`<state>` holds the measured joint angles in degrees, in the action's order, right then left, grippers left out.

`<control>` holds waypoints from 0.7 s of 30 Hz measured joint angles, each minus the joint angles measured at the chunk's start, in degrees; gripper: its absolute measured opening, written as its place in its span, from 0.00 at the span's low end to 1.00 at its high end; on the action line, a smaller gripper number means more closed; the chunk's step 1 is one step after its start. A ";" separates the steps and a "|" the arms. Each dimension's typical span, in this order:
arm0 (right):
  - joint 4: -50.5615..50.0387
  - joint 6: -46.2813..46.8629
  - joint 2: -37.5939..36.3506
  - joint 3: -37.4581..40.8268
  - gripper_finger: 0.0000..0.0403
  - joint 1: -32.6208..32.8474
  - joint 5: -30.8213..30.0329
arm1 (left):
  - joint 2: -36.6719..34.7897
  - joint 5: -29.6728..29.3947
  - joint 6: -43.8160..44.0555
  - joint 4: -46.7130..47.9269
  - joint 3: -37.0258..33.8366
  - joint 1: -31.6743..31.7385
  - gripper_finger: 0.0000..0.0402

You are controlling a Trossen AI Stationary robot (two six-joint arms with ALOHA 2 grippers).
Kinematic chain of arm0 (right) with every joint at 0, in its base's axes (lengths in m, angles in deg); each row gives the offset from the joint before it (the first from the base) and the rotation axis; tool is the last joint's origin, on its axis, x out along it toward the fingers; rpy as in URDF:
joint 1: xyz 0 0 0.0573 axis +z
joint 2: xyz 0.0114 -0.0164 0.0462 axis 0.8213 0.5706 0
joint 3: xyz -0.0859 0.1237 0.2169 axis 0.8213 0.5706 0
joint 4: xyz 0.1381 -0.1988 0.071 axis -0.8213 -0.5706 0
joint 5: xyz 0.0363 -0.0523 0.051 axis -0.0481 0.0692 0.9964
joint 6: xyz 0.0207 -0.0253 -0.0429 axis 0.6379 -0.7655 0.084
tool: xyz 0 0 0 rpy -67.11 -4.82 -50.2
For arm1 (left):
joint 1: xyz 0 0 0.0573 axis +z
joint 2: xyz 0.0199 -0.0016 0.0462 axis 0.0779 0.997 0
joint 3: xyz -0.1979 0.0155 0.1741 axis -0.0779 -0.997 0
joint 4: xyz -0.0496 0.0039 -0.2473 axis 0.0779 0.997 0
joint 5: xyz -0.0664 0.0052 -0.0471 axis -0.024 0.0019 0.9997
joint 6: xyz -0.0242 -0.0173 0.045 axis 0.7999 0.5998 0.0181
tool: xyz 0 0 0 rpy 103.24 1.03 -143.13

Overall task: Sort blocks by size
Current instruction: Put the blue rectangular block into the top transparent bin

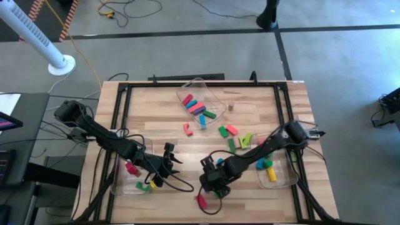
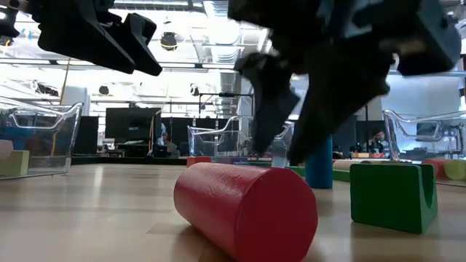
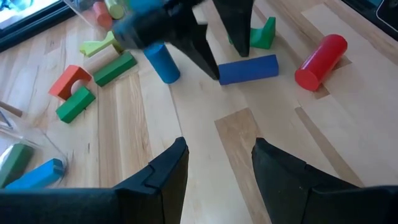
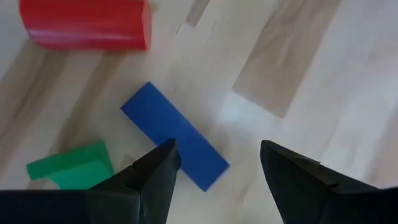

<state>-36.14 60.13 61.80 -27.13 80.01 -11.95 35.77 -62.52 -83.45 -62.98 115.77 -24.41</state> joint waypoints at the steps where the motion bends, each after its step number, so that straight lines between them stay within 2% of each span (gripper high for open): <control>1: -0.01 -0.01 0.59 0.00 0.64 -0.28 0.70 | 0.00 0.00 0.00 0.03 0.00 0.00 0.42; 21: -0.20 0.07 2.41 0.00 0.64 -0.62 4.23 | 0.00 0.00 -0.22 0.01 0.00 0.02 0.42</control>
<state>-36.34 60.20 64.21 -27.13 79.39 -7.72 35.77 -62.52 -83.67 -62.97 115.77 -24.39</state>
